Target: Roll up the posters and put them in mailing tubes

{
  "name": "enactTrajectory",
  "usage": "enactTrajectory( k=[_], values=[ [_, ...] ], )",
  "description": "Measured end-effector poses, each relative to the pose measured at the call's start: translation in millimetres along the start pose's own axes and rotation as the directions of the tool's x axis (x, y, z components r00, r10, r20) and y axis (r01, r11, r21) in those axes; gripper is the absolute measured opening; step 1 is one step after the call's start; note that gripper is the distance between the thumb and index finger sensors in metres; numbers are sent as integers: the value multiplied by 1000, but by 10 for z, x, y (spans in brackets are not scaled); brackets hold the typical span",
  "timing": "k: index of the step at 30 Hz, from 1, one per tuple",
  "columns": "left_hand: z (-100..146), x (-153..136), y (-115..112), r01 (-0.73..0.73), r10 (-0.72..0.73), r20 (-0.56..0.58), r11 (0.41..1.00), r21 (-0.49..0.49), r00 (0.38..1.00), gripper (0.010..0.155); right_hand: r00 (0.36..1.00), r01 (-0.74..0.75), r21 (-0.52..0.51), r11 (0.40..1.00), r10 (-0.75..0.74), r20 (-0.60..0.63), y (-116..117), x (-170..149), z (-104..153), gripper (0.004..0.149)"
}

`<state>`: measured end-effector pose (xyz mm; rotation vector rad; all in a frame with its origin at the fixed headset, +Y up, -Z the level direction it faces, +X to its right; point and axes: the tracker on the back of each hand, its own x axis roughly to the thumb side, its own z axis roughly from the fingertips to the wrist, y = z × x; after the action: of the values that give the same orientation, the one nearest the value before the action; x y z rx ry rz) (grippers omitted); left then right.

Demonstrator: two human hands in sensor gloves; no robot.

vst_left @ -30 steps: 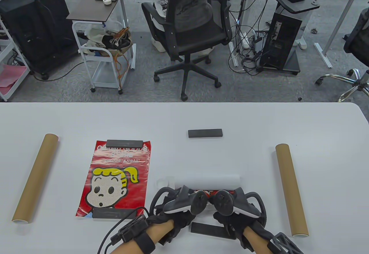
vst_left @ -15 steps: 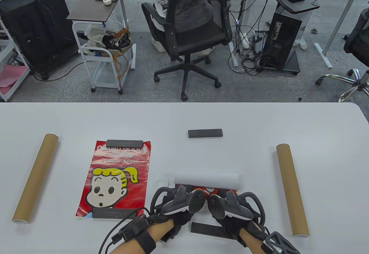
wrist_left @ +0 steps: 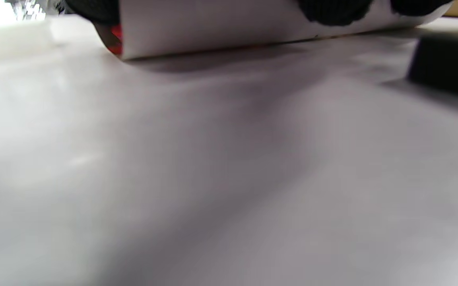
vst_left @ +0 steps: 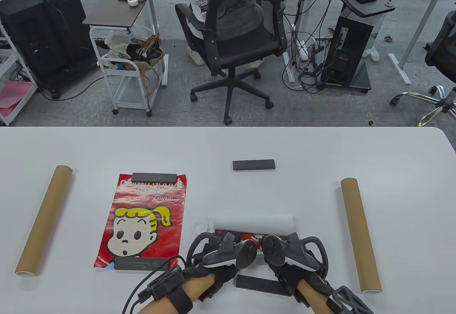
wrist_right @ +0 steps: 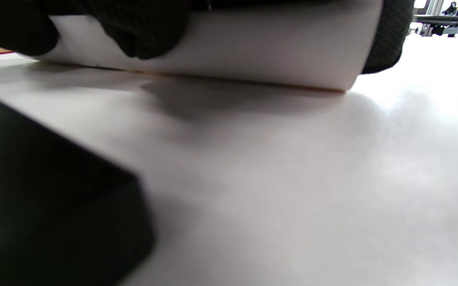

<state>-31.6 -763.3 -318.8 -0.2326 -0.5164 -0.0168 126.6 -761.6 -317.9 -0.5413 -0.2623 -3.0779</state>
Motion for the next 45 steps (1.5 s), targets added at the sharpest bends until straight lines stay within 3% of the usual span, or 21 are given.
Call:
enactTrajectory(
  k=[4, 13, 19, 22, 27, 31, 36, 39, 45],
  values=[
    [-8, -22, 5, -76, 76, -4, 997, -30, 997, 48, 1000, -17, 31, 999, 17, 5, 44, 10, -13, 42],
    [2, 15, -3, 75, -77, 23, 994, 77, 997, 49, 994, 101, 10, 995, -100, -53, 9, -84, -91, 41],
    [-51, -1, 43, 61, -61, -10, 996, 60, 998, 48, 999, 23, 14, 1000, -23, 30, 32, -10, -36, 57],
    [-73, -29, 47, 45, -45, -14, 996, 75, 999, 47, 996, -53, -1, 999, 53, 67, 20, 24, -38, 50],
    [-82, -62, 40, 42, -42, -2, 992, 120, 999, 46, 998, -47, -28, 999, 48, 51, 11, 22, -35, 48],
    [-74, -50, 41, 70, -72, 7, 989, 130, 997, 46, 998, -59, -10, 998, 60, 32, 45, 18, -44, 50],
    [-54, -16, 24, 119, -124, 45, 989, 91, 991, 55, 999, -42, 85, 996, 43, -20, 94, 7, -64, 53],
    [-61, 16, 11, 175, -178, 44, 982, 72, 983, 59, 999, -49, 39, 998, 49, -9, 76, 9, -65, 51],
    [-51, 31, 23, 181, -187, 55, 979, 96, 981, 50, 998, -55, -52, 997, 56, 25, 9, 23, -34, 54]
  ],
)
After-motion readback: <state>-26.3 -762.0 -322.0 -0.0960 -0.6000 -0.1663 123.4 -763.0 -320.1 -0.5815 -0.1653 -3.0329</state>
